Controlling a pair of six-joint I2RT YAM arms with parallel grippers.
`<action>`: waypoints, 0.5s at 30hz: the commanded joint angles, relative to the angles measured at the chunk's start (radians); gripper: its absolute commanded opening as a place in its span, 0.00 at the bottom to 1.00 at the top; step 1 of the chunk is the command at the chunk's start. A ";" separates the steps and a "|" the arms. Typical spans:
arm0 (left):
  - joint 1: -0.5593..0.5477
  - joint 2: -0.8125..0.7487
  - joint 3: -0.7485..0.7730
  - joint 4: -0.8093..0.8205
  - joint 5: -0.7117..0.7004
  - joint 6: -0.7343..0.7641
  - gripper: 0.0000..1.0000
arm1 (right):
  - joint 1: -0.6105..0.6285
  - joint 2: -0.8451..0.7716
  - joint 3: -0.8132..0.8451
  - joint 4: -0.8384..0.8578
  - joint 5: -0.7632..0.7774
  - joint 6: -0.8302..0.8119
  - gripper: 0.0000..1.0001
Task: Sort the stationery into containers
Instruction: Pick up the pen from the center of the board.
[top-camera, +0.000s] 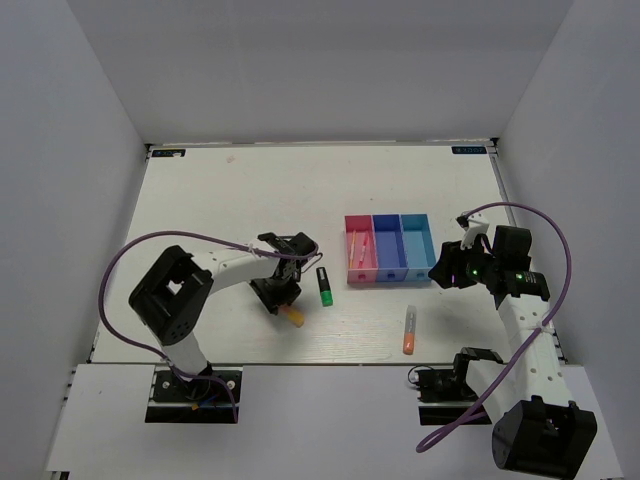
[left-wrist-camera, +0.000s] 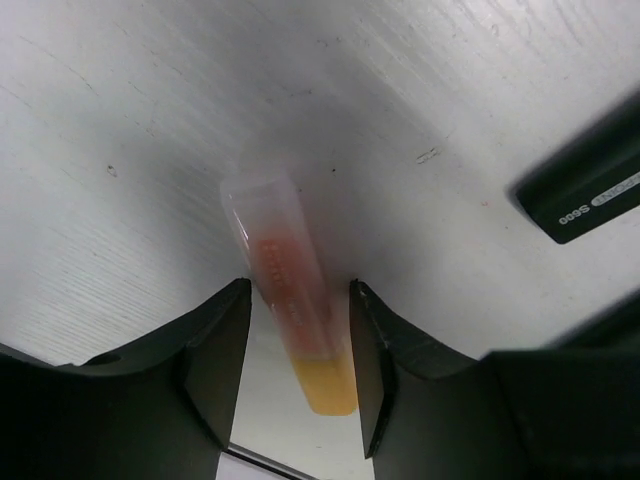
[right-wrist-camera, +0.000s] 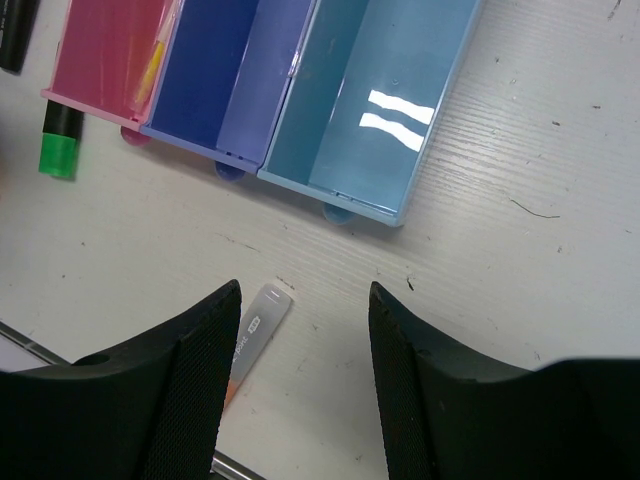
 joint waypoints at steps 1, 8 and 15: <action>0.009 0.007 -0.043 0.086 -0.004 -0.104 0.54 | -0.004 -0.009 0.027 0.014 0.002 0.006 0.57; 0.011 0.016 -0.131 0.161 0.005 -0.101 0.12 | -0.003 -0.012 0.025 0.016 -0.003 0.007 0.57; -0.084 -0.041 0.086 0.040 -0.106 0.112 0.00 | -0.004 -0.005 0.025 0.014 -0.009 0.006 0.75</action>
